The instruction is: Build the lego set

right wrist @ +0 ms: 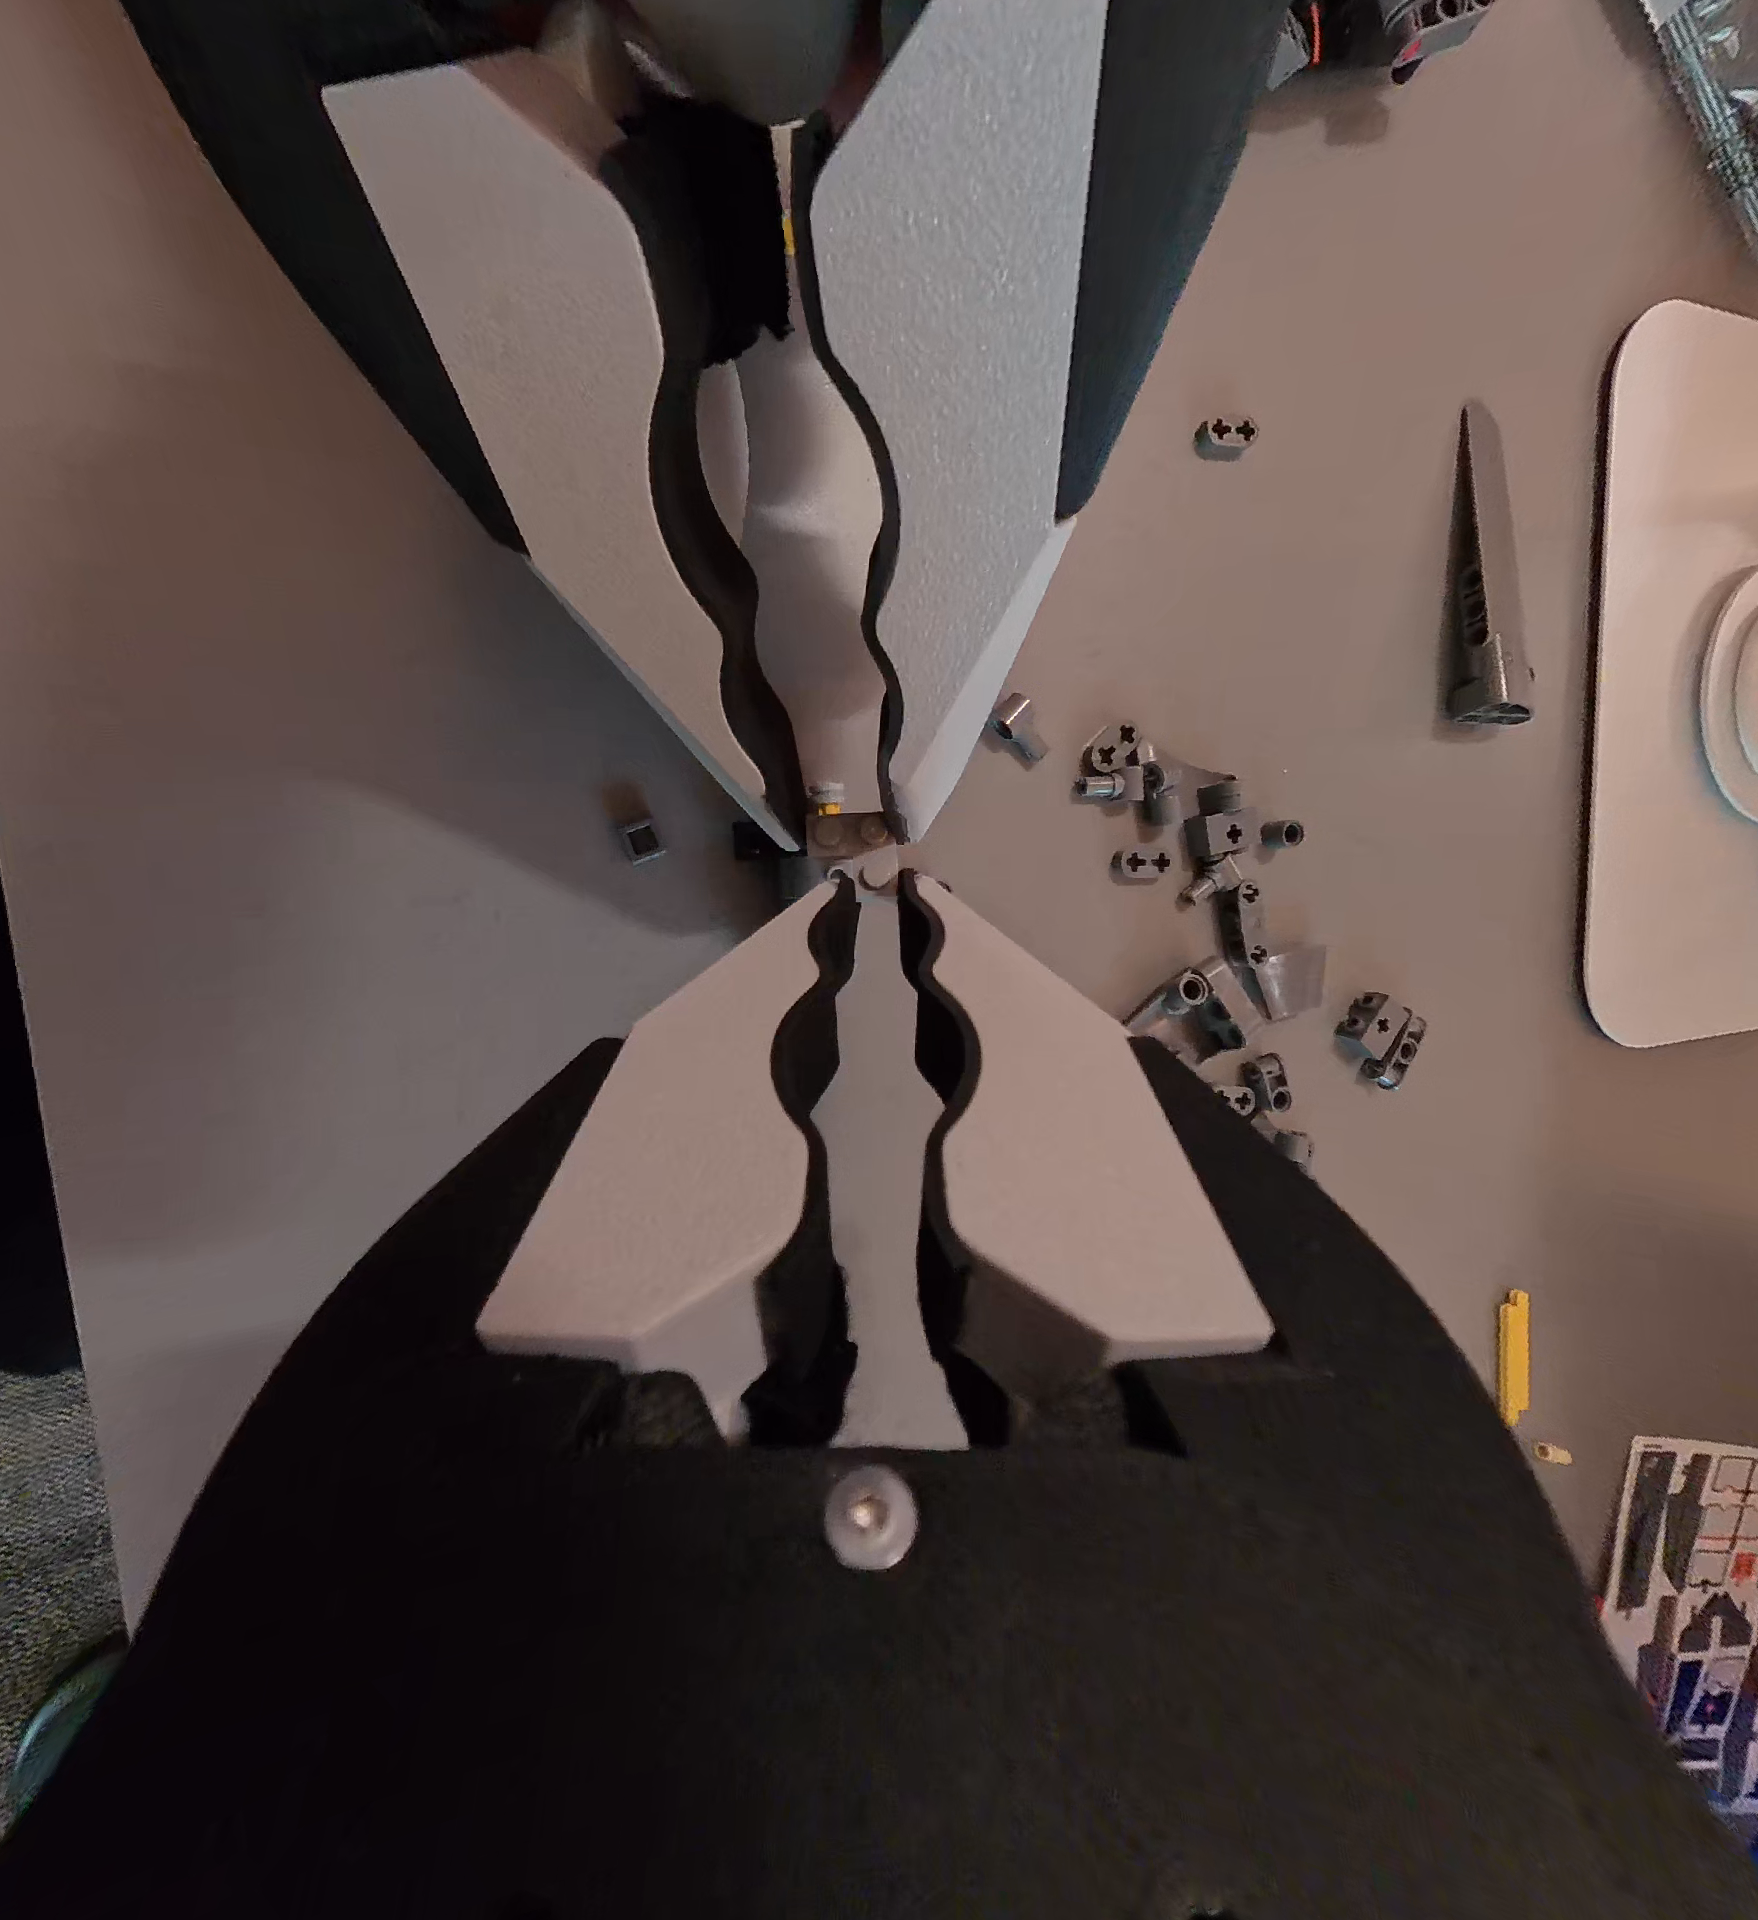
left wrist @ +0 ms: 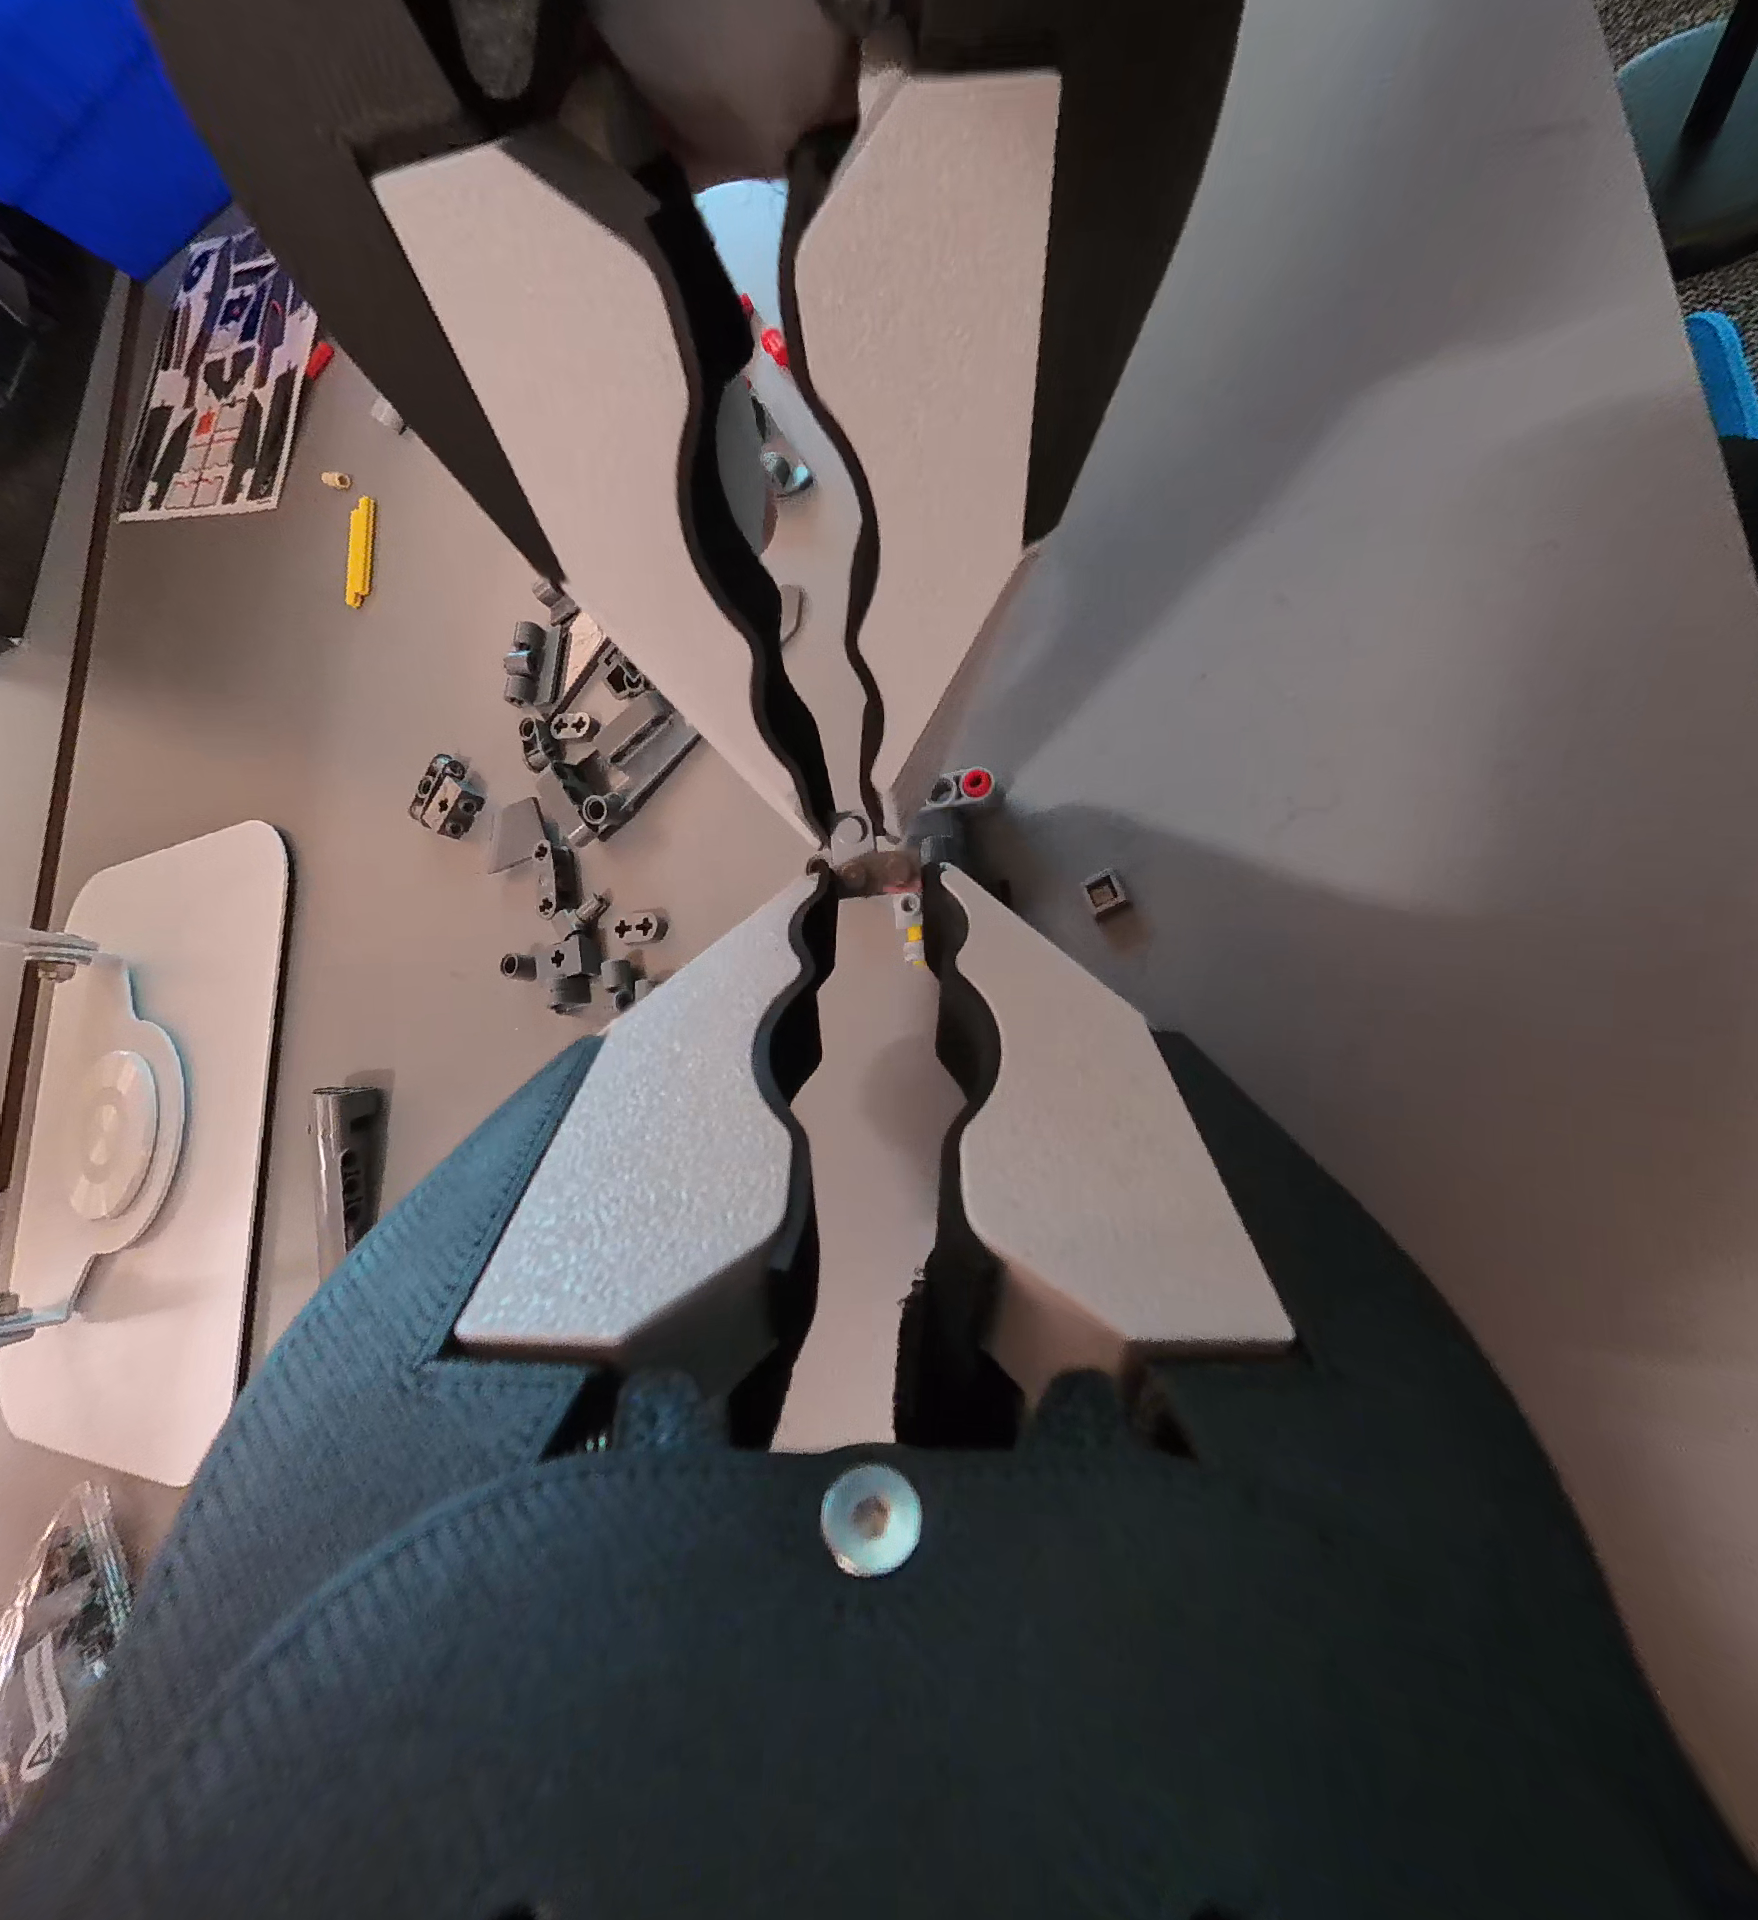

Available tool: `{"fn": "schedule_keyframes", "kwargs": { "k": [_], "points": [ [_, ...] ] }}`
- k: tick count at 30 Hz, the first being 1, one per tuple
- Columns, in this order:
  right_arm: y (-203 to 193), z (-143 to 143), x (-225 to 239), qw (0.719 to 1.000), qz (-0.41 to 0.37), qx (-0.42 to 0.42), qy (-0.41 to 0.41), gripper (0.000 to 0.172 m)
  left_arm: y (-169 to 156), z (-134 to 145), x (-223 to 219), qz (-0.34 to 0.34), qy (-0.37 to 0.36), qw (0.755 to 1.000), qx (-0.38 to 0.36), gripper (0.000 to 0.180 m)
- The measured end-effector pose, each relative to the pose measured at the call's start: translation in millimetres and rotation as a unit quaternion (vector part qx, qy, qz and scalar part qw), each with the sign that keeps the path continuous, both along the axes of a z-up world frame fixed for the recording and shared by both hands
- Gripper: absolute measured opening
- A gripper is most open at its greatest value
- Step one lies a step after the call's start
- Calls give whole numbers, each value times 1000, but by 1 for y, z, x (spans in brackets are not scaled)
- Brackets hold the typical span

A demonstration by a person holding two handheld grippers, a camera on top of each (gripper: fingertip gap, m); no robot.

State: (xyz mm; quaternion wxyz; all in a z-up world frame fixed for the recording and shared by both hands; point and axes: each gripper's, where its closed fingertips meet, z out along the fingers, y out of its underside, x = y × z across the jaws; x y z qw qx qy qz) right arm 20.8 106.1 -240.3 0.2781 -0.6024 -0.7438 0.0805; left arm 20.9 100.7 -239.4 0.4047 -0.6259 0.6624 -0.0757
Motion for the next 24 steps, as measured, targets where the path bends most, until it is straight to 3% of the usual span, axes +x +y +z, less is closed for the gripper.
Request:
{"fn": "schedule_keyframes", "kwargs": {
  "k": [4,12,24],
  "points": [
    [3,1,2,1000,-13,3,8,15,-1,-2,-4,0,21,1000,8,14],
    [-5,-9,13,998,-13,-60,32,17,-5,-11,-7,-5,61,998,-3,14],
    [-6,-12,11,994,-2,-90,57,13,-3,-18,-7,4,95,995,-35,14]
  ]
}}
